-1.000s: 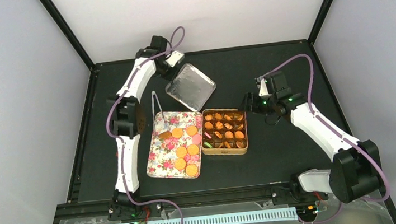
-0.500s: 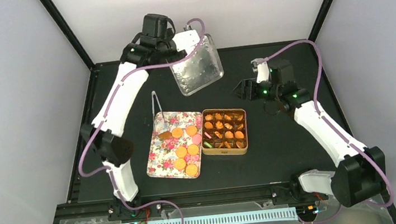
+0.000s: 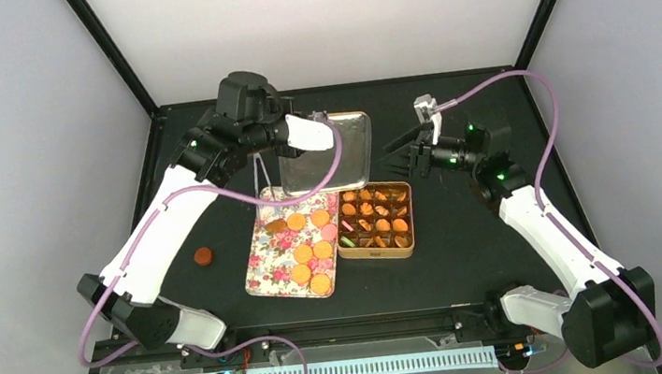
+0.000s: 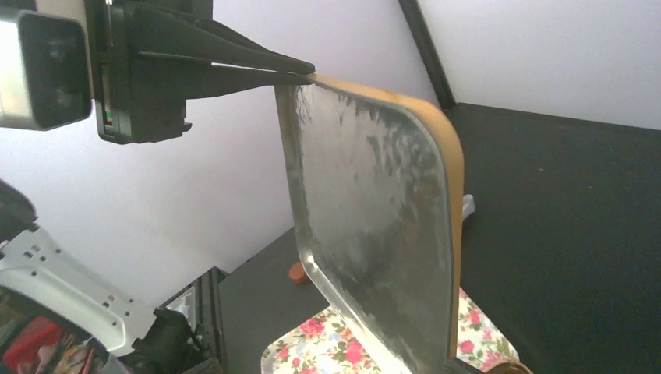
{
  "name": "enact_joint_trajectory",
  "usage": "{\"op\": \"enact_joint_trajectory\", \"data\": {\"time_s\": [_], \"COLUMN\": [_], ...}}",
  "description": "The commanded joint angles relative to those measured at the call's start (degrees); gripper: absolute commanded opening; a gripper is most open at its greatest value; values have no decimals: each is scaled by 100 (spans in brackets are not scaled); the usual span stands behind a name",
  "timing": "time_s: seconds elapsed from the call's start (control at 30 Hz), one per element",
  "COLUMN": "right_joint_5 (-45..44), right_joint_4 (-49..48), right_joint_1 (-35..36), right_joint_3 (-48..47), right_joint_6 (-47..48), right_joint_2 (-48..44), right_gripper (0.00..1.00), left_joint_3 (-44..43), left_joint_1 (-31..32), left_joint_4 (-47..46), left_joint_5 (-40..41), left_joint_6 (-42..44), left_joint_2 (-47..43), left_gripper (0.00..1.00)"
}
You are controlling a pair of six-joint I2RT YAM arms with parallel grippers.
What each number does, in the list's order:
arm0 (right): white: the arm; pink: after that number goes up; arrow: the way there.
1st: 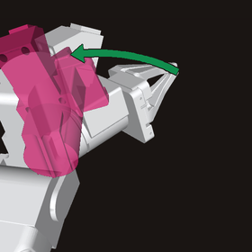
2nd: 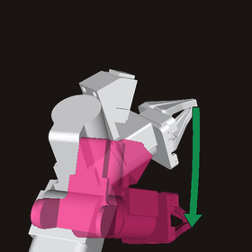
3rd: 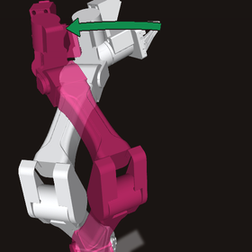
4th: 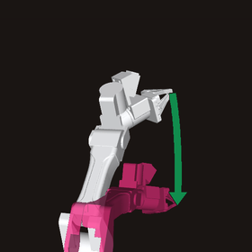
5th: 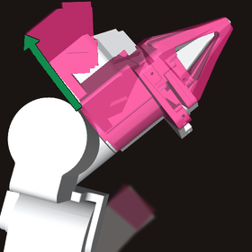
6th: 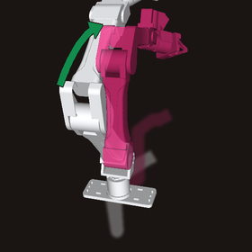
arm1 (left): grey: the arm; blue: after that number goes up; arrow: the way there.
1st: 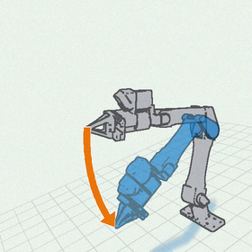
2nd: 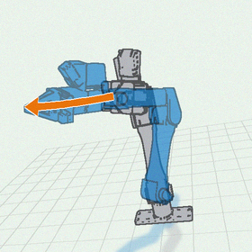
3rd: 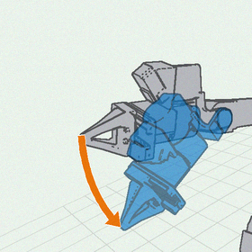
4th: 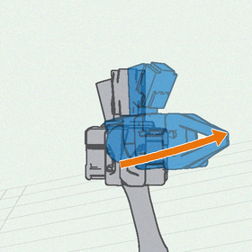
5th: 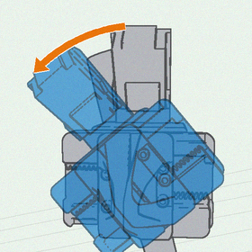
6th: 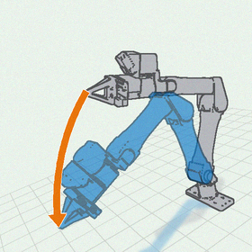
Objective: Pack the cookies
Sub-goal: Pass from the left arm to the right
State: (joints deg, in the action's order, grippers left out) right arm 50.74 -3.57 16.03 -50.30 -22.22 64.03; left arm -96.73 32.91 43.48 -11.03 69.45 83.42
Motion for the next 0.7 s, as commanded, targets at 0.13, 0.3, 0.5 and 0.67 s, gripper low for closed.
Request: {"op": "enact_joint_trajectory", "data": {"time_s": [0.13, 0.3, 0.5, 0.67], "right_joint_5": [502, 322, 253, 319], "right_joint_4": [-1058, -855, -835, -1255], "right_joint_1": [76, 299, 592, 629], "right_joint_3": [359, 382, 344, 499], "right_joint_6": [-460, -223, -138, -487], "right_joint_2": [40, 165, 309, 227], "right_gripper": [71, 68, 62, 37], "left_joint_3": [136, 260, 248, 236], "left_joint_1": [428, 530, 615, 627], "left_joint_4": [-91, 8, 241, 316], "left_joint_5": [-259, -288, -435, -470], "left_joint_6": [85, 50, -152, -243], "left_joint_2": [-467, -635, -744, -795], "left_gripper": [2, 2, 2, 1]}}
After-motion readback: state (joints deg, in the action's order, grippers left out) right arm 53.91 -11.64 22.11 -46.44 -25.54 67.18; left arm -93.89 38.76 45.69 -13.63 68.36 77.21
